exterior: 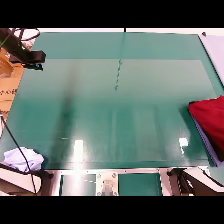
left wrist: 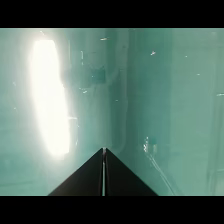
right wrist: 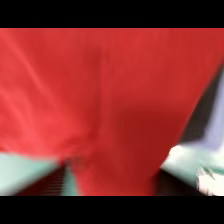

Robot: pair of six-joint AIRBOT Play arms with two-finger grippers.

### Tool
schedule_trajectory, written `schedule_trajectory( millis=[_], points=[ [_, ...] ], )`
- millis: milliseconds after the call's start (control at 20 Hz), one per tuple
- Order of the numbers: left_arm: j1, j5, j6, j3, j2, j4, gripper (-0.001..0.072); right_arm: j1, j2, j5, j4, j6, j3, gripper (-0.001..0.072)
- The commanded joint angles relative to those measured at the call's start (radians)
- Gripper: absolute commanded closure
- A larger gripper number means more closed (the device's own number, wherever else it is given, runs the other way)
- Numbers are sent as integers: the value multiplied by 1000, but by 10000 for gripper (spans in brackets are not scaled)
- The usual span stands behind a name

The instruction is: Fold the shirts.

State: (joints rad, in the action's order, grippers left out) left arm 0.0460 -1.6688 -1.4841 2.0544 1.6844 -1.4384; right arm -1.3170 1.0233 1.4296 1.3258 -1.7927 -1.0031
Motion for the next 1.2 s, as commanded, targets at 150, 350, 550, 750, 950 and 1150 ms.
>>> schedule_trajectory(
  millis=[150, 350, 550, 750, 950, 1150],
  points=[
    [0, -10, 29, 0, 0, 26, 683, 3, -10, 40, -95, -3, 8, 103],
    [0, -9, 26, 0, -13, 80, 683, 244, -10, 14, -302, 58, -153, 693],
    [-4, 49, 27, -140, -135, 232, 683, 706, -18, -35, -223, 77, -134, 693],
    [-48, 138, 26, -610, -417, 219, 683, 1180, -65, -114, -48, 76, 6, 693],
    [-90, 266, -28, -1023, -670, 219, 683, 1496, -80, -306, 26, 57, 159, 693],
    [-90, 251, -34, -1098, -711, 219, 682, 1540, -73, -343, 11, 58, 167, 693]
  ],
)
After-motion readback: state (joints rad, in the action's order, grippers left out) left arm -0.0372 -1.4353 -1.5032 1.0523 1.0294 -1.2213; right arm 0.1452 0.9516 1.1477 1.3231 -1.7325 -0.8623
